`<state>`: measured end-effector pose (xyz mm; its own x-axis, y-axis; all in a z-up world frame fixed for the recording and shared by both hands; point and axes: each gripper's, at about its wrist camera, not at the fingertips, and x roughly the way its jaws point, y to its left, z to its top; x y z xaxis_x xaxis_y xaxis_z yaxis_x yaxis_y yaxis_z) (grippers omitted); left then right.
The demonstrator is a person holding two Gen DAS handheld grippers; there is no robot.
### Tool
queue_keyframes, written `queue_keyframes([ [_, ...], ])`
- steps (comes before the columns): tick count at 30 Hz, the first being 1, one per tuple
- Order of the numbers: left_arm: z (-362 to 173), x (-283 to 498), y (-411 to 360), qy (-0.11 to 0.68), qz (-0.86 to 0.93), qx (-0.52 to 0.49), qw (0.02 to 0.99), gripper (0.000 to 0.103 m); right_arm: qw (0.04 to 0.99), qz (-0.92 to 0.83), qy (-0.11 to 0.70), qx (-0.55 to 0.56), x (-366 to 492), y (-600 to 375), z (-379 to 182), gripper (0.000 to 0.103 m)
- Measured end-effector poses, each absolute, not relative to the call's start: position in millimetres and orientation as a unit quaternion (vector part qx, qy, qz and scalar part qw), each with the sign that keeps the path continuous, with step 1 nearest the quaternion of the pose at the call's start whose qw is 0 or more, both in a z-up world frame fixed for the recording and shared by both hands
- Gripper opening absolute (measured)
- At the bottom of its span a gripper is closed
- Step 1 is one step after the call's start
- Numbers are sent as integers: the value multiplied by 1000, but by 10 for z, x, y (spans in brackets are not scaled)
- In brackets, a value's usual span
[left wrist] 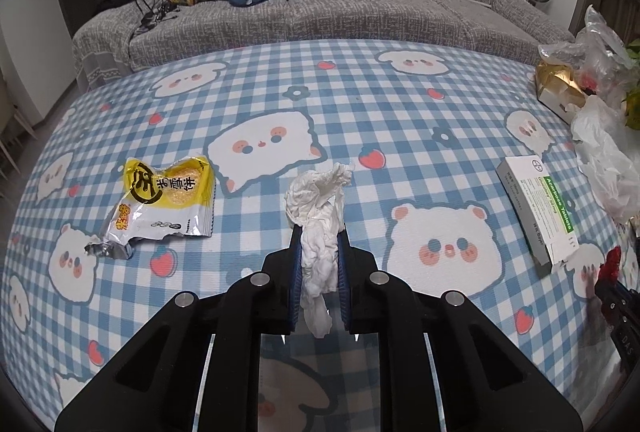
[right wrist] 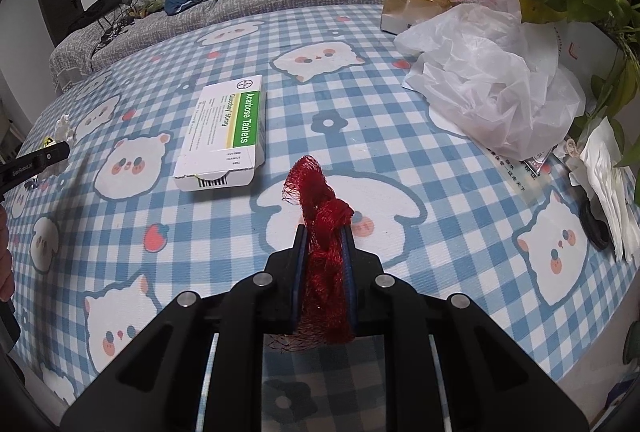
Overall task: Collect trash
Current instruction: 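Grasp the crumpled white tissue with the left tool while the right tool grasps the red mesh net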
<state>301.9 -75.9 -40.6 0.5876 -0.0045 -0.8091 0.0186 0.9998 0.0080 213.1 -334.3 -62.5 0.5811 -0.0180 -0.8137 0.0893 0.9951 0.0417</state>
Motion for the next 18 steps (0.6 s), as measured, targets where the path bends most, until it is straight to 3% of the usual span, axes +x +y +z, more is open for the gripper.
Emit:
queue_keyframes([
  [18, -251, 2473, -897, 442, -1, 14, 897, 14, 898, -6, 439, 23, 1731, -3356, -354, 15],
])
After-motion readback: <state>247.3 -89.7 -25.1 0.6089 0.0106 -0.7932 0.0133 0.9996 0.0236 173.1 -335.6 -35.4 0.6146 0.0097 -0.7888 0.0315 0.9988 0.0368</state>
